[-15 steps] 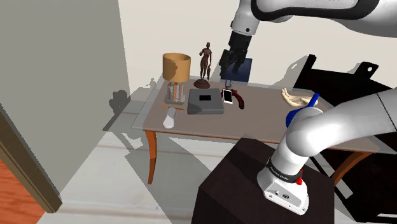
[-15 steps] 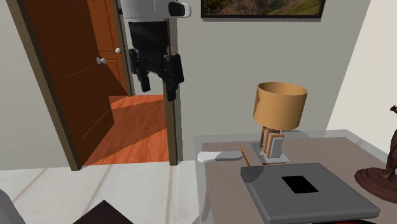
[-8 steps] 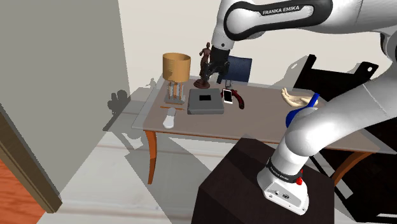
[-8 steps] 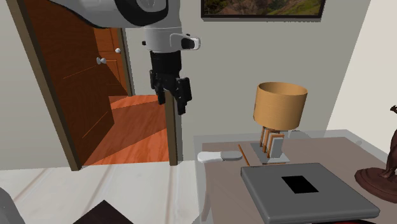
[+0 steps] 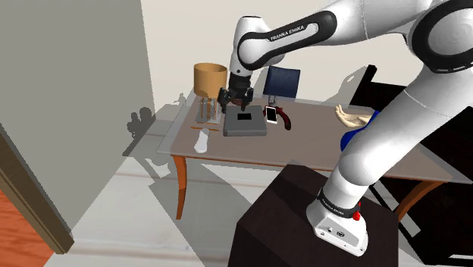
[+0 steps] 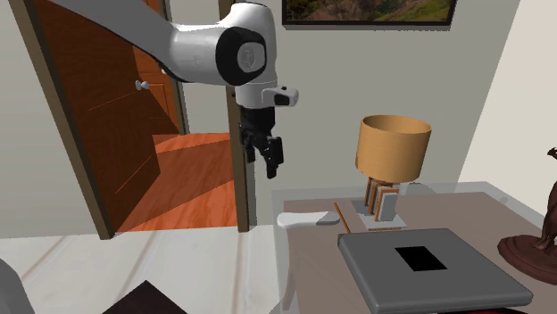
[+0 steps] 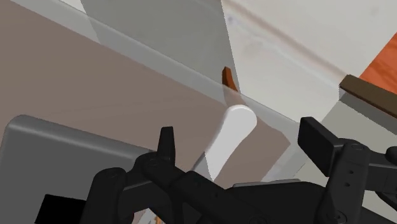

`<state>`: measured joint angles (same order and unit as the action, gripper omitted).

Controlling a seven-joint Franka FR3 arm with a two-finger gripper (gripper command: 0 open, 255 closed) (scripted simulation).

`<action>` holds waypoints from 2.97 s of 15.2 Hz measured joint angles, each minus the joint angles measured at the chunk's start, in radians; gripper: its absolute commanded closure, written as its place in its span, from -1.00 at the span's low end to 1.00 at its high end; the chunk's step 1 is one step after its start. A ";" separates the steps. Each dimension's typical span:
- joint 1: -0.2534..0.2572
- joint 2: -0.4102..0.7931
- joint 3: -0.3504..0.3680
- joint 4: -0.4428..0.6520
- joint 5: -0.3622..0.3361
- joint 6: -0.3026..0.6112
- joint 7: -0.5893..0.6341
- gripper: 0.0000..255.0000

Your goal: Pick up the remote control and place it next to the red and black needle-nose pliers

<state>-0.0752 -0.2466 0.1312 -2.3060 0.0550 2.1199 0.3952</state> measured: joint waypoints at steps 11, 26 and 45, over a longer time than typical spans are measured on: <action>-0.014 0.426 0.005 0.233 -0.069 0.168 0.239 -1.00; 0.006 0.949 -0.067 0.683 -0.088 0.211 0.440 -1.00; 0.009 1.023 -0.071 0.712 -0.090 0.257 0.443 1.00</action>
<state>-0.0660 0.7765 0.0605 -1.5944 -0.0353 2.3767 0.8385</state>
